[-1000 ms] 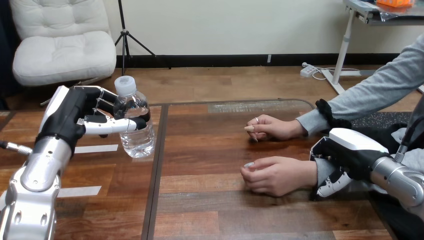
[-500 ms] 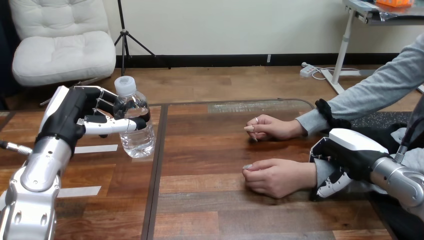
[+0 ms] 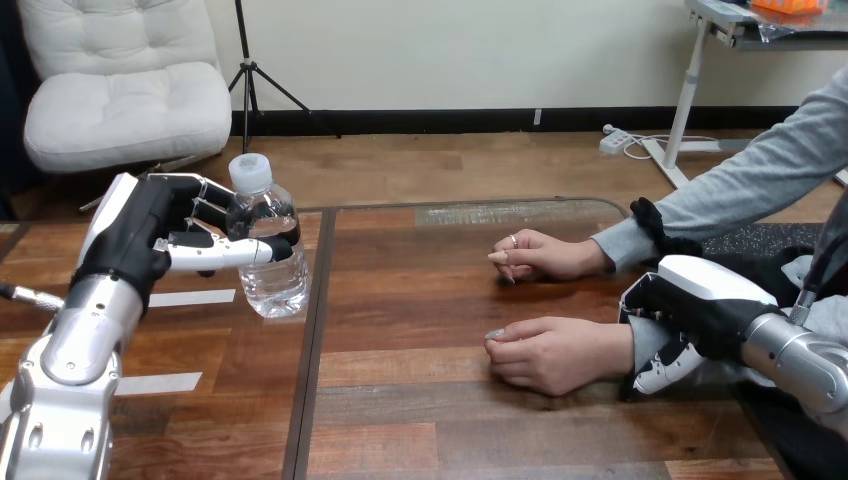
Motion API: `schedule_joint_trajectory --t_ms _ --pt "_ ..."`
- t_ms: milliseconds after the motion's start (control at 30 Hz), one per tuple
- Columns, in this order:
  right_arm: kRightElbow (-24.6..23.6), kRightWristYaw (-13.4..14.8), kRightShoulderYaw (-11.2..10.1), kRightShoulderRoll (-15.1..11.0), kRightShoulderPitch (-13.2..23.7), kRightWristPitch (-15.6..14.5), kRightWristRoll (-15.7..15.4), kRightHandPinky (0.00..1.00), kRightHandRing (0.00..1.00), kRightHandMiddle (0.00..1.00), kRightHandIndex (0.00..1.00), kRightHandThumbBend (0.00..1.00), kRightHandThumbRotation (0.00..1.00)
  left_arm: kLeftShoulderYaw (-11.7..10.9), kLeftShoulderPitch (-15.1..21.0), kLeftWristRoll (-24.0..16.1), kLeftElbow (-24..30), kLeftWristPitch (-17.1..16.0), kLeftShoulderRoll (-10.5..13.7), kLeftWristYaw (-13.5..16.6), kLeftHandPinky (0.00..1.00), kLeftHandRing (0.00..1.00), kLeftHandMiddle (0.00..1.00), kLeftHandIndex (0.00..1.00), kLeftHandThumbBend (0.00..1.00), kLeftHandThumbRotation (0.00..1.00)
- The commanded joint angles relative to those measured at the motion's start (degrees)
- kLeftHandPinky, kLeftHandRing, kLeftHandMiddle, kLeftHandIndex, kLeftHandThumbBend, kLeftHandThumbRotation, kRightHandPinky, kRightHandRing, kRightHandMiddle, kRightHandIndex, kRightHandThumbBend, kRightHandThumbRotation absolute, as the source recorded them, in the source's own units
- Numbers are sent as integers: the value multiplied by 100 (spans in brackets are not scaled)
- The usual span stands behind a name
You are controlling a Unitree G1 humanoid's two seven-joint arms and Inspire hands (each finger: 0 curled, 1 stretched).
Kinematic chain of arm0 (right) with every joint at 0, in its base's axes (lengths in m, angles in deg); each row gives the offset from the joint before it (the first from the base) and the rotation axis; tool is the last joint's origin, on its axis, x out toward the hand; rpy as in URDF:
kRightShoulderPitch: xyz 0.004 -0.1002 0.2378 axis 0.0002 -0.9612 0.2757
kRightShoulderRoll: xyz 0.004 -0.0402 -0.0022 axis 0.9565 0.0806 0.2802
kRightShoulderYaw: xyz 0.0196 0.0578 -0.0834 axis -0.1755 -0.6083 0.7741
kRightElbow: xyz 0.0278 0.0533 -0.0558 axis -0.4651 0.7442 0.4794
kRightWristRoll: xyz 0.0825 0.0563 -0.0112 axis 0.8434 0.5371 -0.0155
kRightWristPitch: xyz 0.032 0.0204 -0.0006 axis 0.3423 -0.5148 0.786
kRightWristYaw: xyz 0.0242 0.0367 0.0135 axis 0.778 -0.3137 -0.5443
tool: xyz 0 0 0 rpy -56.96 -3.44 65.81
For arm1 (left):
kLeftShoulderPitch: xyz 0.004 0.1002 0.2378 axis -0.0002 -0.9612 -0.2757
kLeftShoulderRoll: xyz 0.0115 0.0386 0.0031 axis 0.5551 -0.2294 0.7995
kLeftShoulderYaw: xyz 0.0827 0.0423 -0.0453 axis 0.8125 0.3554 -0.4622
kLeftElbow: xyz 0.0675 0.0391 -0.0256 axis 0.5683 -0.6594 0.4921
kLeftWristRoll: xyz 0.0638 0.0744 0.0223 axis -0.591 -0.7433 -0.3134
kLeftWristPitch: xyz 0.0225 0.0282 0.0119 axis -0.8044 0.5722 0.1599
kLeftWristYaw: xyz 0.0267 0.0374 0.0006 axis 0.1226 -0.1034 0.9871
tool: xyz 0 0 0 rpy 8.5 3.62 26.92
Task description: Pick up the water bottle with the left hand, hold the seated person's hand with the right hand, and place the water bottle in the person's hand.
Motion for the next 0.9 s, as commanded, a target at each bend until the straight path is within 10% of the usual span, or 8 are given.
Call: schedule_joint_trajectory --t_ms 0,867 --pt "-224 46 -193 19 191 228 222 29 34 40 42 78 0 -83 260 14 427 -50 143 5 31 37 42 43 63 0" --pt "-473 14 -370 -78 250 560 364 29 33 39 41 78 0 -68 256 33 365 -92 132 -5 32 38 43 44 64 0"
